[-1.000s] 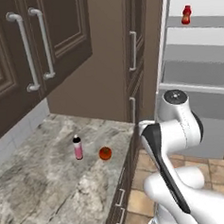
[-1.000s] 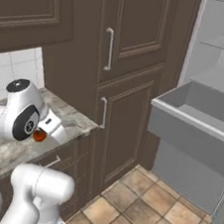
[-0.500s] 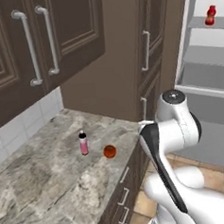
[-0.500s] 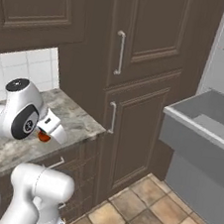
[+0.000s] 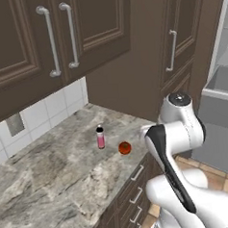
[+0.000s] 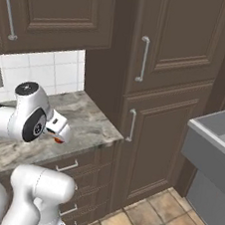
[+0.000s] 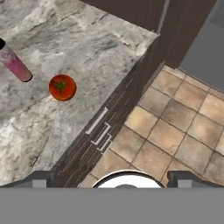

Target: Place the lemon wedge and tomato inside the fridge drawer. Close the drawer after placing the vegetables.

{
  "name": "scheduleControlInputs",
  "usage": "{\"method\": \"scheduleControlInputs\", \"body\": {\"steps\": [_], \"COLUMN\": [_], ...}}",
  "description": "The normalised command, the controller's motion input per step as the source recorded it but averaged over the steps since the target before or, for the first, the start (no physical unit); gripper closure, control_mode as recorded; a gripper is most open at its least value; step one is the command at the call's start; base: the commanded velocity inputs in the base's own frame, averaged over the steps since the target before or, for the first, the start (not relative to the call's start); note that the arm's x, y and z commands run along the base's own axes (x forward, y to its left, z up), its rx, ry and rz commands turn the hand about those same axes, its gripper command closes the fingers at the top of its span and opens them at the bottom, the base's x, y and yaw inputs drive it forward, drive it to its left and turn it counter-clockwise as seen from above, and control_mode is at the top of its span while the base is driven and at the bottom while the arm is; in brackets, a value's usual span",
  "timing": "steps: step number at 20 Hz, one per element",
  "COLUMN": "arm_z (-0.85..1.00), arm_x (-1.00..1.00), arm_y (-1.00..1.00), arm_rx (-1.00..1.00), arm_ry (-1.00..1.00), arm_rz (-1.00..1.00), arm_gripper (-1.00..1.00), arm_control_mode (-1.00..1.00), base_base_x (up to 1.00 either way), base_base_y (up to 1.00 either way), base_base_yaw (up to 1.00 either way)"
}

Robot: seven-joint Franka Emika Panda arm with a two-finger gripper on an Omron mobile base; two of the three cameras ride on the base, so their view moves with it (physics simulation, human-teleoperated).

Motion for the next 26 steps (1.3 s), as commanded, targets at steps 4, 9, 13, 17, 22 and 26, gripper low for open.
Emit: {"method": "scheduleControlInputs", "body": {"steps": [4, 9, 13, 17, 22, 26], "arm_z": [-0.65, -0.73, -0.51, -0.12, -0.13, -0.4], "arm_x": [0.96, 0.99, 0.81, 0.51, 0.49, 0.41], "arm_y": [0.19, 0.68, 0.75, 0.04, 0.03, 0.05], "arm_rx": [0.0, -0.06, -0.07, 0.0, -0.02, -0.04], "arm_ry": [0.09, 0.2, 0.28, 0.08, 0.06, 0.08], "arm_rz": [0.53, 0.37, 0.13, 0.02, 0.0, 0.0], "arm_gripper": [-1.0, -1.0, -1.0, -1.0, -1.0, -1.0], "arm_control_mode": [-1.0, -1.0, -1.0, -1.0, -1.0, -1.0], "base_base_x": [0.0, 0.0, 0.0, 0.0, 0.0, 0.0], "base_base_y": [0.0, 0.0, 0.0, 0.0, 0.0, 0.0], "base_base_yaw": [0.0, 0.0, 0.0, 0.0, 0.0, 0.0]}}
